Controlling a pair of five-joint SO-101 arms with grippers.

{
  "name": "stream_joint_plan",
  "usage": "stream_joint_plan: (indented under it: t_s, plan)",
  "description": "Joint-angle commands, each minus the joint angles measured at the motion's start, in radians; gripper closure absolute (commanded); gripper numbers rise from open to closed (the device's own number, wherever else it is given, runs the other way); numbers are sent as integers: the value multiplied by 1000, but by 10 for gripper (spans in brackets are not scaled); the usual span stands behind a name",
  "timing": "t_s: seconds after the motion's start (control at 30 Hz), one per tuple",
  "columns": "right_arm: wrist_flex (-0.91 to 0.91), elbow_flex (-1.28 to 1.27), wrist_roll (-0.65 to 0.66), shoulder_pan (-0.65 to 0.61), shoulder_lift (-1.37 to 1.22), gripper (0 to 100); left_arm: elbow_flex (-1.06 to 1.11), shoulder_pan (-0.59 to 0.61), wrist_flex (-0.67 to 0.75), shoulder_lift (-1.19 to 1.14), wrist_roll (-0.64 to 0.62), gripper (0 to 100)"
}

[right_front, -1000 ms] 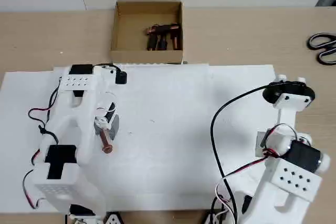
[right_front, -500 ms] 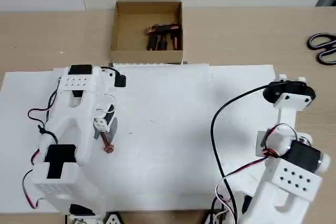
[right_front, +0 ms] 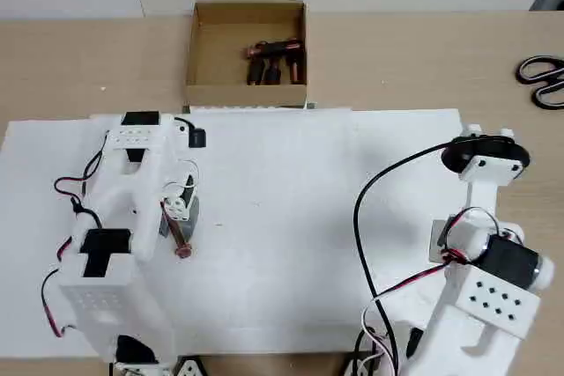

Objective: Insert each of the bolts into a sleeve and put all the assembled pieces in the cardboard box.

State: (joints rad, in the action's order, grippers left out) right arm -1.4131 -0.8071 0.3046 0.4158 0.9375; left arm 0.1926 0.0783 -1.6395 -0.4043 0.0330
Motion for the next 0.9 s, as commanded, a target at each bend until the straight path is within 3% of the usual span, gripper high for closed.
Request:
stream_joint_plan:
  t_s: [0.0, 0.37, 0.63, 0.87]
  plan:
    - [19, 3, 5, 8, 13, 995, 21, 3, 44, -149, -2, 994]
    - [19, 3, 5, 8, 13, 995, 1, 2, 43, 63, -23, 995]
    - [19, 3, 5, 8, 12, 995, 1, -40, -77, 358, -18, 995]
    - [13, 3, 5, 8, 12, 995, 2, -55, -114, 468, -57, 995]
